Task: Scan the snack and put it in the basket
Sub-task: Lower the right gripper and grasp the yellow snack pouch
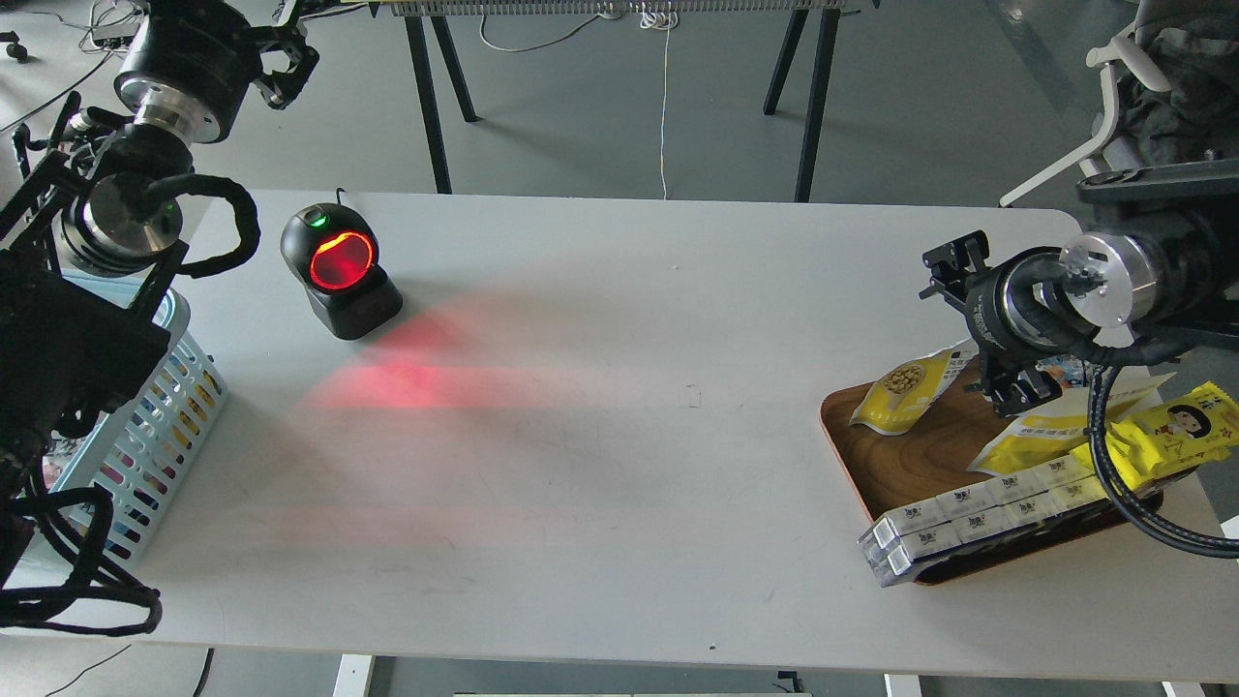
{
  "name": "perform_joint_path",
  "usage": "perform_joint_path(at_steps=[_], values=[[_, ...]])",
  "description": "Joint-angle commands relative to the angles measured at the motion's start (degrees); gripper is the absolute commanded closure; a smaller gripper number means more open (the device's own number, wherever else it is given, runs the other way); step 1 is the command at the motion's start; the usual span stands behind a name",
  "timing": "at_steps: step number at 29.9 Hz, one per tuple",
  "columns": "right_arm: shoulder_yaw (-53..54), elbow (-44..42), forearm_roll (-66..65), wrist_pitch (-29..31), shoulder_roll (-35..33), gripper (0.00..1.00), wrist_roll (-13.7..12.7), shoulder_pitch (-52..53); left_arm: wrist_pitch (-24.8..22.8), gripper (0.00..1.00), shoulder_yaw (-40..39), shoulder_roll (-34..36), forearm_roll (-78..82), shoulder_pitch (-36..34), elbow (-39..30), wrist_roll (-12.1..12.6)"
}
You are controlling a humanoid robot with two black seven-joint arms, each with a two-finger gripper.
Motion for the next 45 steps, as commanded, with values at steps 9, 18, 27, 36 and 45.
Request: perform_joint_path(at_steps=[9, 18, 27, 36, 45], values=[[2.44, -1.46, 0.25, -1.0, -0.52, 0.14, -1.56, -2.89, 0.0, 0.0, -0.07, 0.0, 0.09, 0.01, 0.01, 0.0], [7.37, -0.85, 0.26, -0.74, -4.92, 0.72, -1.61, -6.4, 0.0, 0.0, -0.07, 0.0, 0.09, 0.1, 0.01, -0.09], [8.69, -0.76, -0.01, -0.39, -5.45, 0.82, -1.61, -7.11, 0.0, 0.0, -0.07, 0.09, 0.09, 0.19, 0.01, -0.09], [10.09, 1.96, -0.36, -0.56, -8.17, 0.97, -1.61, -6.85, 0.09, 0.0, 0.02, 0.0, 0.09, 0.28, 0.1, -0.09], [13.07, 4.25, -0.45, -0.91, -12.56, 0.99, -1.61, -6.06, 0.09, 0.0, 0.02, -0.09, 0.17, 0.19, 0.18, 0.0]])
